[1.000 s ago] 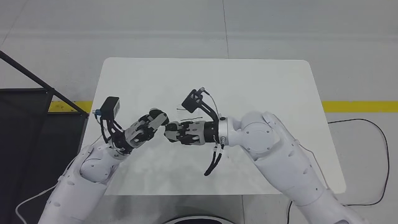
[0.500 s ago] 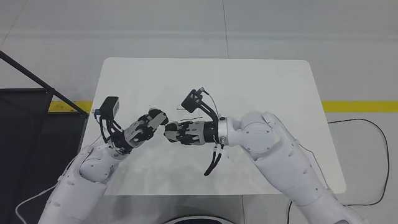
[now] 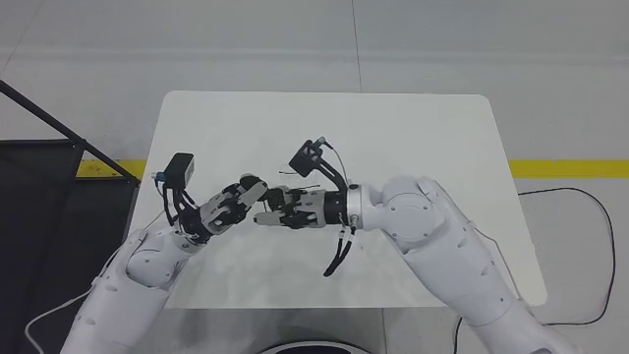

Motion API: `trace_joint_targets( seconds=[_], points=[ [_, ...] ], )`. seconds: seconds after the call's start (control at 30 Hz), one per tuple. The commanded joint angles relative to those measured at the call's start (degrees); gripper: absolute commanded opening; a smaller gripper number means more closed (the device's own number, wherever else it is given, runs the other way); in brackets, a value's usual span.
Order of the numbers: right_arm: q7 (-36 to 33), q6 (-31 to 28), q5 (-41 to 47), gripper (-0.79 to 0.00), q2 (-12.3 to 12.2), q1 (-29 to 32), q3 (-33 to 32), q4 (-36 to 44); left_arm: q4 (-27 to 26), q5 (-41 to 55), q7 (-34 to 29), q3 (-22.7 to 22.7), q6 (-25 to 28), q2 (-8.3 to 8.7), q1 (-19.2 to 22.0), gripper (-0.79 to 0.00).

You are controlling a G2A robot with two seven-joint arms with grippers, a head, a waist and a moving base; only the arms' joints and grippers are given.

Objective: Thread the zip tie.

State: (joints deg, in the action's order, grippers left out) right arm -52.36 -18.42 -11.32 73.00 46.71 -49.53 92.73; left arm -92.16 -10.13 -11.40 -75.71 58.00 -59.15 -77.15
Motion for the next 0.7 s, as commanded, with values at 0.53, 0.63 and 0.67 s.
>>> trace_joint_targets(
  seconds=[0.53, 0.63, 0.67],
  points=[
    [0.9, -0.5, -2.8, 0.0, -2.9, 8.0, -9.8, 4.6, -0.4, -2.8, 1.2, -0.4, -4.5, -0.51, 0.8, -0.785],
    [0.9, -0.5, -2.8, 0.0, -2.9, 8.0, -9.8, 4.6, -0.4, -2.8, 1.2, -0.4, -4.5, -0.51, 0.8, -0.785],
    [0.9, -0.5, -2.8, 0.0, -2.9, 8.0, -9.8, 4.6, -0.4, -2.8, 1.2, -0.4, -4.5, -0.51, 0.8, -0.785]
  ],
)
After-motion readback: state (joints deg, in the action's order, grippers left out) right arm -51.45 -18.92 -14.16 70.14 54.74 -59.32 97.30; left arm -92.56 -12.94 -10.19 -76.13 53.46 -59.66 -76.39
